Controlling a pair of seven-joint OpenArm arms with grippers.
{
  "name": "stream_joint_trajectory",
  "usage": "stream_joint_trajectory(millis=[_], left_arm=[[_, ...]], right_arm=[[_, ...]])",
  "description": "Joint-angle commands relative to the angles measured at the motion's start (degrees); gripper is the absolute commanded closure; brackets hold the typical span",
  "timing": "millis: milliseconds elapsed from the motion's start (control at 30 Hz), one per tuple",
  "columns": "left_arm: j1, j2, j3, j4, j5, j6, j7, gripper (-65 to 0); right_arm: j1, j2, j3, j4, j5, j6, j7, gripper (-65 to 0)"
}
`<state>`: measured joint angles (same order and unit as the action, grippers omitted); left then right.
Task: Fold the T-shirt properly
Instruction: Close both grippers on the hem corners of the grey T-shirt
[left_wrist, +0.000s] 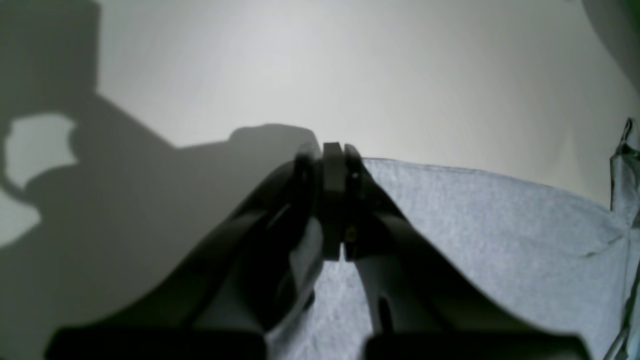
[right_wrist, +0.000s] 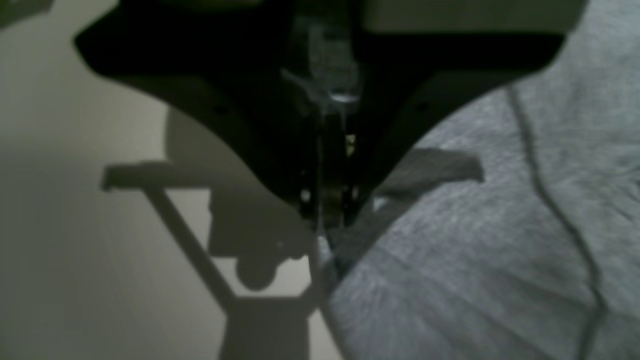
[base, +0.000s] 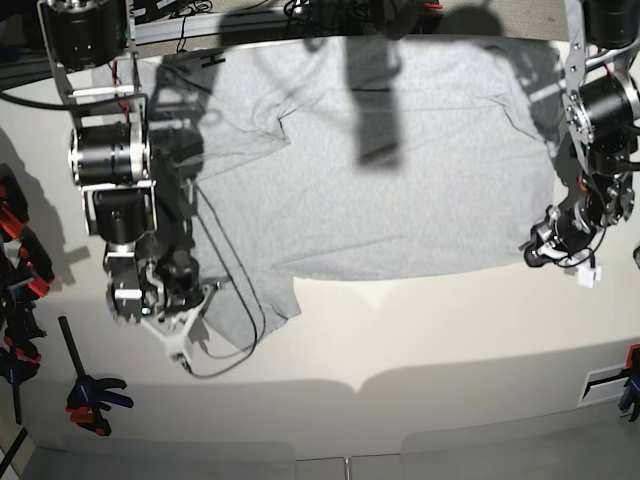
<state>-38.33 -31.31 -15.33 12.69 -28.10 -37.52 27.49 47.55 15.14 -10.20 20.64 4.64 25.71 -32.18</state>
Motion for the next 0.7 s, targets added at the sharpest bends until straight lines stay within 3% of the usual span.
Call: stream_joint_trajectory(millis=[0, 267, 467, 667], left_arm=[[-2.6, -1.3, 0.0, 1.4, -0.9, -0.3, -0.9, 0.0], [-7.0, -1.3, 0.0, 2.5, 0.2, -0.3, -0.4, 0.0], [-7.4, -1.3, 0.0, 2.5, 0.9, -0.3, 2.7, 0.0], [-7.1, -1.2, 0.0, 6.3, 1.0, -0.3, 6.1, 0.0]], right_arm=[[3.7, 0.6, 0.1, 1.0, 0.5, -0.7, 1.4, 0.0], [8.0, 0.6, 0.1, 1.0, 3.0, -0.6, -0.1, 0.0], [8.1, 0.8, 0.1, 1.2, 4.4, 3.0, -1.3, 0.0], [7.4, 0.9, 0.1, 3.1, 5.0, 3.1, -2.2, 0.0]])
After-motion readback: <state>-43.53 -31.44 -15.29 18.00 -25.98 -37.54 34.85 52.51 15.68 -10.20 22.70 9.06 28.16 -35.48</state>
